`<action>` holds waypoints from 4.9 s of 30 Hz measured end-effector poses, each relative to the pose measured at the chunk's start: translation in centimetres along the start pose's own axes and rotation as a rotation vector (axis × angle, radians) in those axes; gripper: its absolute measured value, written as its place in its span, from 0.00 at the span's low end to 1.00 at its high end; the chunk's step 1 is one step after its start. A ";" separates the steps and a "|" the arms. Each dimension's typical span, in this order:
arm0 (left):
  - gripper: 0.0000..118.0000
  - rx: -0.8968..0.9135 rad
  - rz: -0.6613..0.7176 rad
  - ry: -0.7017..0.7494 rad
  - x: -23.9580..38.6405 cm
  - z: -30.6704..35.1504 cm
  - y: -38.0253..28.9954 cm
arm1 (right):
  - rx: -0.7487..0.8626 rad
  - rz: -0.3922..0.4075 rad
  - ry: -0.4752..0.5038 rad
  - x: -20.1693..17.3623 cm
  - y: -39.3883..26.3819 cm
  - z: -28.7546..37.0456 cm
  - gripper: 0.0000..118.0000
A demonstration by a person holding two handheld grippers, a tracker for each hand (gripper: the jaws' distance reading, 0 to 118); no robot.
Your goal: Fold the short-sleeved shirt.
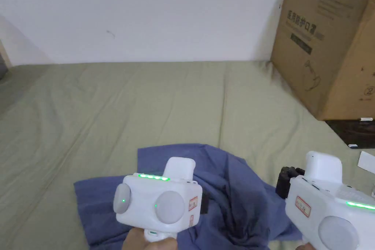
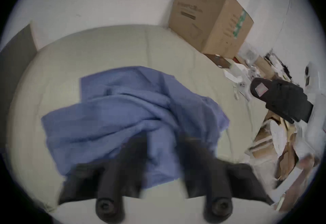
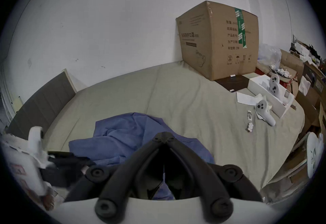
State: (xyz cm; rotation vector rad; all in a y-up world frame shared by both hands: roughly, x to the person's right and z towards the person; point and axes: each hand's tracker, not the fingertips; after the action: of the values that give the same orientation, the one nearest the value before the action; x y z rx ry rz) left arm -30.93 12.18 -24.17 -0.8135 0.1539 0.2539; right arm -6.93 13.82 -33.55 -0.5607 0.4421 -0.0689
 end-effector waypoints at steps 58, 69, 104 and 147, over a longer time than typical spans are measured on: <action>0.04 -0.219 0.287 0.145 -15.5 1.9 -10.7 | -0.562 0.401 0.149 -12.0 2.3 -35.7 0.46; 0.04 -0.122 0.320 0.141 -15.0 4.9 -9.0 | -0.459 0.304 0.173 -10.5 8.1 -30.2 0.03; 0.04 0.420 0.221 0.357 -24.5 22.1 18.0 | -0.011 -0.115 -0.027 10.3 29.1 -3.5 0.03; 0.04 0.004 0.326 0.456 -31.0 12.7 -8.5 | -0.491 -0.048 -0.084 7.4 1.7 -16.8 0.03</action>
State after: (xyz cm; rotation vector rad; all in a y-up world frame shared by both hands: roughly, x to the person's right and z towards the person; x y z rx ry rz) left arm -57.77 10.78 -2.45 -0.8308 0.7182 0.3711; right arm -7.49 5.53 -50.00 -1.0534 0.3635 0.0186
